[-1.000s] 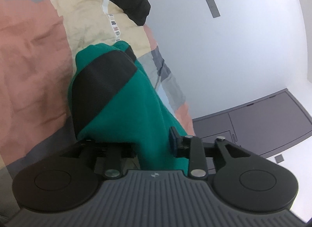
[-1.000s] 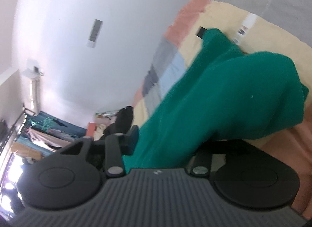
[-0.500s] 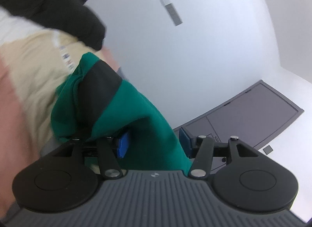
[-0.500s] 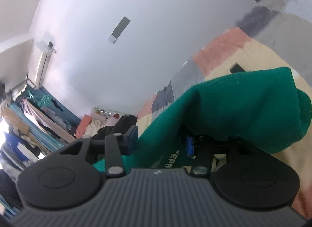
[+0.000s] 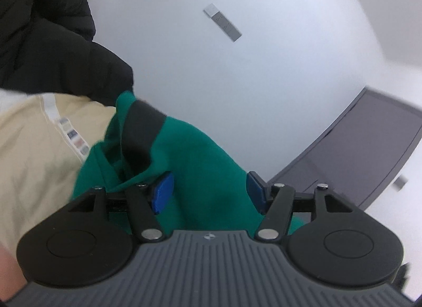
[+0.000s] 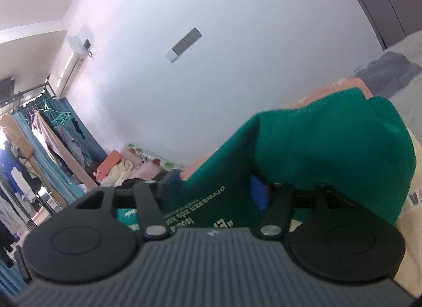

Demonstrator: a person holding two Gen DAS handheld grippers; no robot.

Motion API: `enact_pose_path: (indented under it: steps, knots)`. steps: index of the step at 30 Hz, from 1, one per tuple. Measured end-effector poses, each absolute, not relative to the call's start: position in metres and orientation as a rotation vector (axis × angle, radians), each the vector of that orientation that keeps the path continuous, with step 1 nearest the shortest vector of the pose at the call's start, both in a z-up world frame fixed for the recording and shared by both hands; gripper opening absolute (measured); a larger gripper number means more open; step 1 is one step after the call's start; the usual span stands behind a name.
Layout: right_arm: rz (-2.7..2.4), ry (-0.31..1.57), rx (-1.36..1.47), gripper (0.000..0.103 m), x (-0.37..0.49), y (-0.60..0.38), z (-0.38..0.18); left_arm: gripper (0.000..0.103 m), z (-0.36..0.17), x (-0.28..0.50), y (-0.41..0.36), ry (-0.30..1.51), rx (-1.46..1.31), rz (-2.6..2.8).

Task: Fold large clothes

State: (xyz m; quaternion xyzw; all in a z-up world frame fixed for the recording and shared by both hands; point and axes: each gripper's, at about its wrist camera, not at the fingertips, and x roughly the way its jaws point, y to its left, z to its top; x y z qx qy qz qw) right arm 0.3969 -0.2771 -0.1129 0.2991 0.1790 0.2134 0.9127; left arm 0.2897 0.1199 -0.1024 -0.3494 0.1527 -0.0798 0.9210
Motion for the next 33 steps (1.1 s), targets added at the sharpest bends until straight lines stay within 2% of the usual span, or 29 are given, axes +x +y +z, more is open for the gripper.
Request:
enact_pose_path:
  steps: [6,11,16,21,33]
  knots:
    - [0.407,0.373,0.508,0.067,0.417,-0.275,-0.124,0.066,-0.136,0.342,0.130,0.401,-0.665,-0.097]
    - [0.365,0.396,0.402,0.066,0.436,-0.276,-0.137,0.066,-0.149,0.367,0.121,0.447,-0.519,-0.090]
    - [0.350,0.482,0.246,0.066,0.454,-0.255,-0.158,0.066,-0.160,0.377,0.109,0.461,-0.462,-0.051]
    - [0.318,0.532,0.258,0.066,0.468,-0.250,-0.174,0.066,-0.163,0.385,0.100,0.467,-0.393,-0.037]
    - [0.286,0.518,0.410,0.068,0.409,-0.251,-0.136,0.080,-0.120,0.303,0.117,0.439,-0.642,-0.087]
